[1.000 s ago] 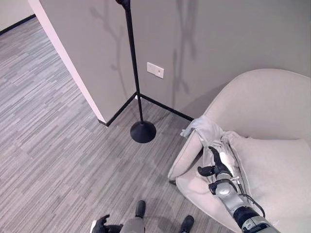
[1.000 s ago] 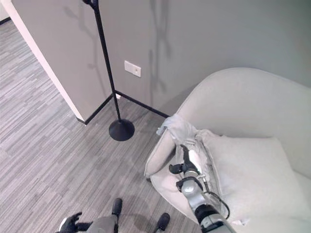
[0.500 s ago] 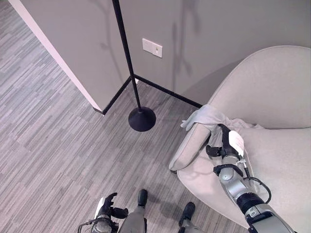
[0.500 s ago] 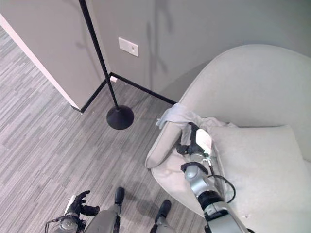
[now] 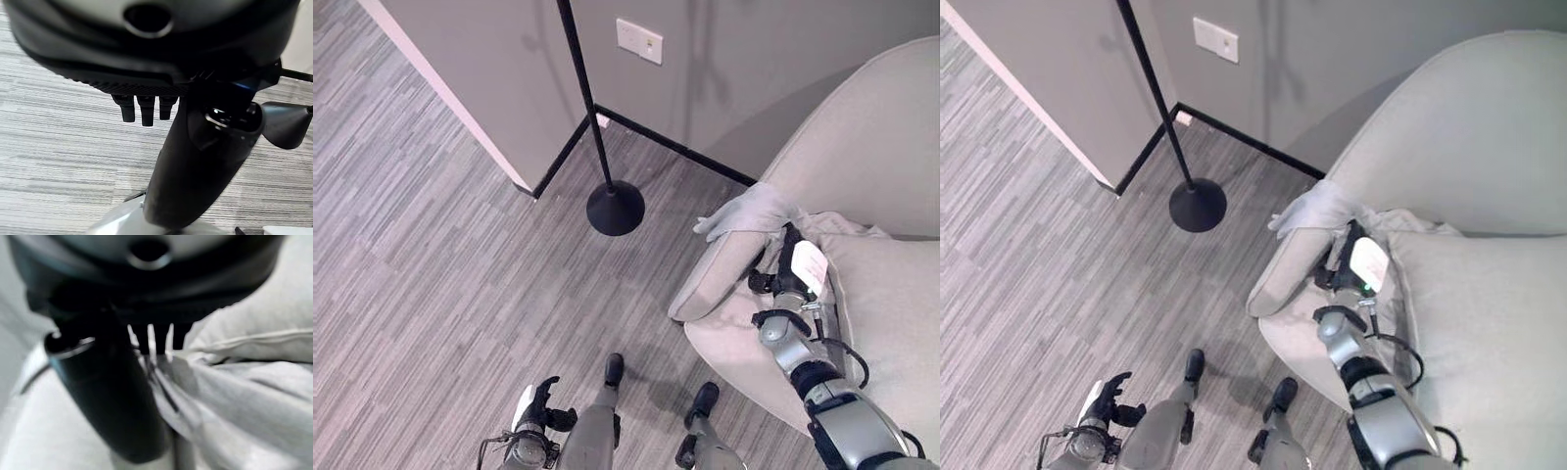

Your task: Hang the clothes on the sofa on the clothes rack.

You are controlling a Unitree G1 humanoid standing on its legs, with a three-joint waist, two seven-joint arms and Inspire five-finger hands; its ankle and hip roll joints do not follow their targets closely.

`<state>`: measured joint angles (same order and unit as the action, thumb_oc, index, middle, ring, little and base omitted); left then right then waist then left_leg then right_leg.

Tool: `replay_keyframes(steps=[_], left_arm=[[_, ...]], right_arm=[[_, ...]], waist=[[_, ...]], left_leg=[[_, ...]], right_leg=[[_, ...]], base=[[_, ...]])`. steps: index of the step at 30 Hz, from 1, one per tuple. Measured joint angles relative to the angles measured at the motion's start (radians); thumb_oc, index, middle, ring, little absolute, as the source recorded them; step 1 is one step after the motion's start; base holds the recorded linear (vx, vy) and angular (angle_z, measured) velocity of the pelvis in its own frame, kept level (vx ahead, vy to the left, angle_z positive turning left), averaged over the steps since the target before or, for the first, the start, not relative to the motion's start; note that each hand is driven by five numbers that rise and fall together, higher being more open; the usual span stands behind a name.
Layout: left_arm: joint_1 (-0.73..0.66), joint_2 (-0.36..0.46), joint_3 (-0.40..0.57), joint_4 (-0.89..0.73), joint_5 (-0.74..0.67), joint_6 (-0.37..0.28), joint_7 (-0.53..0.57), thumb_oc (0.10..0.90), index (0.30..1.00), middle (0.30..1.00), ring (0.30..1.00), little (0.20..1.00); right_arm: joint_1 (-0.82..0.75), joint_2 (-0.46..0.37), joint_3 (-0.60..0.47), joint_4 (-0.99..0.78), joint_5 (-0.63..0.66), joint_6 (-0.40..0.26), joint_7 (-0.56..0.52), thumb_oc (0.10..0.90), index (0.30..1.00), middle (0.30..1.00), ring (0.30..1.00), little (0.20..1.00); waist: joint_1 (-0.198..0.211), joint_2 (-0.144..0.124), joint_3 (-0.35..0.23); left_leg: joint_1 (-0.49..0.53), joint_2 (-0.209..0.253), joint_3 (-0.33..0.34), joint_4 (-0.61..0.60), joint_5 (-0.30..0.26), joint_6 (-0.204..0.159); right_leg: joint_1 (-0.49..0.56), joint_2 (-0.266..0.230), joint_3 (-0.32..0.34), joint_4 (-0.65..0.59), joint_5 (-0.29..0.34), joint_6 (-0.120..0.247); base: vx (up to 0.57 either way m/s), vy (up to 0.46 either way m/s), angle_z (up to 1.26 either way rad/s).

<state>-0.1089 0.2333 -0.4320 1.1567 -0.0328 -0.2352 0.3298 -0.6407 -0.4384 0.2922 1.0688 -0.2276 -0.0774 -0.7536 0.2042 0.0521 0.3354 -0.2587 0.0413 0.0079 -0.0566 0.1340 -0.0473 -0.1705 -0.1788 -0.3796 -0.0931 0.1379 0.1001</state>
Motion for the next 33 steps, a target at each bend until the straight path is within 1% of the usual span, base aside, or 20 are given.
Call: replay_keyframes(steps=[1,3,5,6,8,9,11,14,15,16,17,21,22,25,27,29,30,33], left_arm=[[-0.005,-0.002,-0.016,0.004,0.005,0.001,0.009,0.8,0.9,0.9,0.9,0.9],[-0.006,0.0,-0.039,0.003,0.027,0.001,0.016,0.8,0.9,0.9,0.9,0.9],[-0.009,0.001,-0.056,0.003,0.051,0.003,0.032,0.8,0.9,0.9,0.9,0.9],[-0.023,0.012,-0.104,0.0,0.089,0.002,0.047,0.8,0.9,0.9,0.9,0.9],[-0.045,0.021,-0.151,-0.026,0.133,0.003,0.058,0.8,0.9,0.9,0.9,0.9],[-0.056,0.022,-0.169,-0.034,0.157,0.003,0.064,0.8,0.9,0.9,0.9,0.9],[-0.075,0.041,-0.245,-0.09,0.261,0.001,0.113,0.8,0.9,0.9,0.9,0.9],[-0.082,0.044,-0.267,-0.117,0.316,0.005,0.135,0.8,0.9,0.9,0.9,0.9],[-0.082,0.047,-0.272,-0.121,0.333,0.005,0.143,0.8,0.9,0.9,0.9,0.9],[-0.083,0.048,-0.275,-0.127,0.358,0.006,0.153,0.8,0.9,0.9,0.9,0.9],[-0.087,0.049,-0.278,-0.139,0.396,0.015,0.164,0.8,0.9,0.9,0.9,0.9],[-0.093,0.053,-0.286,-0.154,0.423,0.023,0.182,0.8,0.9,0.9,0.9,0.9],[-0.094,0.056,-0.287,-0.164,0.436,0.024,0.187,0.8,0.9,0.9,0.9,0.9],[-0.094,0.062,-0.286,-0.184,0.44,0.026,0.193,0.8,0.9,0.9,0.9,0.9],[-0.094,0.062,-0.285,-0.182,0.44,0.035,0.193,0.8,0.9,0.9,0.9,0.9],[-0.093,0.059,-0.27,-0.164,0.436,0.044,0.192,0.8,0.9,0.9,0.9,0.9],[-0.094,0.055,-0.268,-0.154,0.436,0.045,0.193,0.8,0.9,0.9,0.9,0.9],[-0.092,0.057,-0.251,-0.144,0.431,0.046,0.194,0.8,0.9,0.9,0.9,0.9]], right_arm=[[-0.023,-0.009,0.005,0.04,0.004,0.0,-0.015,0.8,0.9,0.9,0.9,0.9],[-0.031,-0.023,0.003,0.051,0.006,0.001,-0.03,0.8,0.9,0.9,0.9,0.9],[-0.037,-0.027,0.018,0.066,-0.006,0.003,-0.06,0.8,0.9,0.9,0.9,0.9],[-0.041,-0.05,0.04,0.068,-0.017,0.012,-0.079,0.8,0.9,0.9,0.9,0.9],[-0.065,-0.087,0.055,0.101,-0.039,0.02,-0.091,0.8,0.9,0.9,0.9,0.9],[-0.081,-0.103,0.058,0.132,-0.046,0.021,-0.091,0.8,0.9,0.9,0.9,0.9],[-0.138,-0.129,0.092,0.263,-0.045,0.031,-0.071,0.8,0.9,0.9,0.9,0.9],[-0.137,-0.124,0.124,0.302,-0.046,0.031,-0.048,0.8,0.9,0.9,0.9,0.9],[-0.139,-0.119,0.136,0.31,-0.048,0.039,-0.038,0.747,0.82,0.82,0.82,0.82],[-0.145,-0.108,0.14,0.334,-0.051,0.044,-0.026,0.621,0.632,0.632,0.632,0.632],[-0.146,-0.093,0.127,0.338,-0.051,0.047,-0.005,0.4,0.3,0.3,0.3,0.3],[-0.175,-0.092,0.085,0.339,-0.027,0.044,-0.002,0.4,0.3,0.3,0.3,0.3],[-0.186,-0.097,0.078,0.336,0.001,0.043,0.011,0.4,0.3,0.3,0.3,0.3],[-0.187,-0.101,0.089,0.326,0.037,0.035,0.034,0.4,0.3,0.3,0.3,0.3],[-0.174,-0.071,0.095,0.321,0.046,0.028,0.054,0.4,0.3,0.3,0.3,0.3],[-0.131,-0.025,0.093,0.288,0.045,0.021,0.056,0.4,0.3,0.3,0.3,0.3],[-0.12,0.0,0.093,0.287,0.045,0.02,0.063,0.4,0.3,0.3,0.3,0.3],[-0.052,0.056,0.092,0.249,0.046,0.017,0.077,0.4,0.3,0.3,0.3,0.3]], waist=[[0.004,0.01,0.009],[0.005,0.023,0.017],[0.007,0.029,0.023],[0.009,0.036,0.027],[0.016,0.053,0.039],[0.024,0.063,0.044],[0.046,0.088,0.056],[0.056,0.098,0.064],[0.056,0.099,0.064],[0.054,0.099,0.064],[0.054,0.099,0.064],[0.052,0.099,0.064],[0.05,0.099,0.064],[0.044,0.097,0.063],[0.027,0.095,0.062],[0.011,0.081,0.056],[-0.003,0.078,0.055],[-0.02,0.051,0.032]], left_leg=[[-0.004,-0.001,-0.003,0.0,0.003,0.0],[-0.012,-0.003,-0.009,-0.001,0.006,0.002],[-0.022,-0.004,-0.012,-0.002,0.008,0.001],[-0.041,-0.003,-0.016,-0.001,0.014,0.001],[-0.065,-0.004,-0.018,-0.002,0.023,0.001],[-0.071,-0.004,-0.018,-0.002,0.025,0.002],[-0.099,-0.006,-0.018,-0.006,0.034,0.004],[-0.103,-0.007,-0.016,-0.016,0.038,0.006],[-0.106,-0.008,-0.015,-0.017,0.038,0.006],[-0.109,-0.009,-0.015,-0.018,0.038,0.006],[-0.112,-0.01,-0.015,-0.018,0.038,0.006],[-0.112,-0.01,-0.013,-0.019,0.038,0.006],[-0.112,-0.01,-0.013,-0.018,0.039,0.006],[-0.109,-0.008,-0.012,-0.018,0.039,0.004],[-0.101,-0.008,-0.009,-0.019,0.039,0.004],[-0.087,-0.007,0.004,-0.019,0.039,0.004],[-0.077,-0.006,0.005,-0.019,0.039,0.004],[-0.062,-0.004,0.014,-0.019,0.039,0.004]], right_leg=[[-0.002,0.002,-0.003,0.0,0.001,0.0],[-0.007,0.002,-0.006,0.0,0.002,0.0],[-0.016,0.001,-0.009,0.0,0.003,0.0],[-0.032,0.0,-0.015,0.0,0.005,-0.002],[-0.054,-0.001,-0.02,0.0,0.011,-0.004],[-0.059,-0.001,-0.021,0.0,0.013,-0.005],[-0.089,0.0,-0.022,0.0,0.021,-0.004],[-0.101,-0.006,-0.02,0.0,0.022,-0.004],[-0.104,-0.006,-0.02,0.0,0.022,-0.003],[-0.108,-0.005,-0.019,0.0,0.023,-0.003],[-0.112,-0.007,-0.016,0.0,0.022,-0.003],[-0.114,-0.009,-0.012,0.0,0.023,-0.003],[-0.115,-0.008,-0.011,0.0,0.023,-0.003],[-0.112,-0.007,-0.009,0.0,0.023,-0.003],[-0.106,-0.003,-0.006,0.001,0.023,-0.003],[-0.097,-0.002,0.004,0.001,0.024,-0.003],[-0.087,-0.002,0.004,0.001,0.024,-0.003],[-0.082,-0.001,0.024,0.001,0.024,-0.003]], base=[[0.0,0.026,0.08],[0.01,0.012,0.07],[-0.01,0.008,0.05],[-0.02,0.012,0.09],[-0.02,0.016,0.07],[0.0,0.0,0.0],[-0.02,0.053,0.0],[-0.01,0.042,-0.03],[0.0,0.037,-0.03],[0.0,0.042,0.0],[0.01,0.034,-0.01],[0.0,0.0,0.0],[0.0,0.0,0.0],[0.0,0.0,0.0],[0.01,-0.012,-0.03],[0.01,-0.024,-0.1],[0.0,-0.032,-0.08],[0.0,-0.029,-0.13]])
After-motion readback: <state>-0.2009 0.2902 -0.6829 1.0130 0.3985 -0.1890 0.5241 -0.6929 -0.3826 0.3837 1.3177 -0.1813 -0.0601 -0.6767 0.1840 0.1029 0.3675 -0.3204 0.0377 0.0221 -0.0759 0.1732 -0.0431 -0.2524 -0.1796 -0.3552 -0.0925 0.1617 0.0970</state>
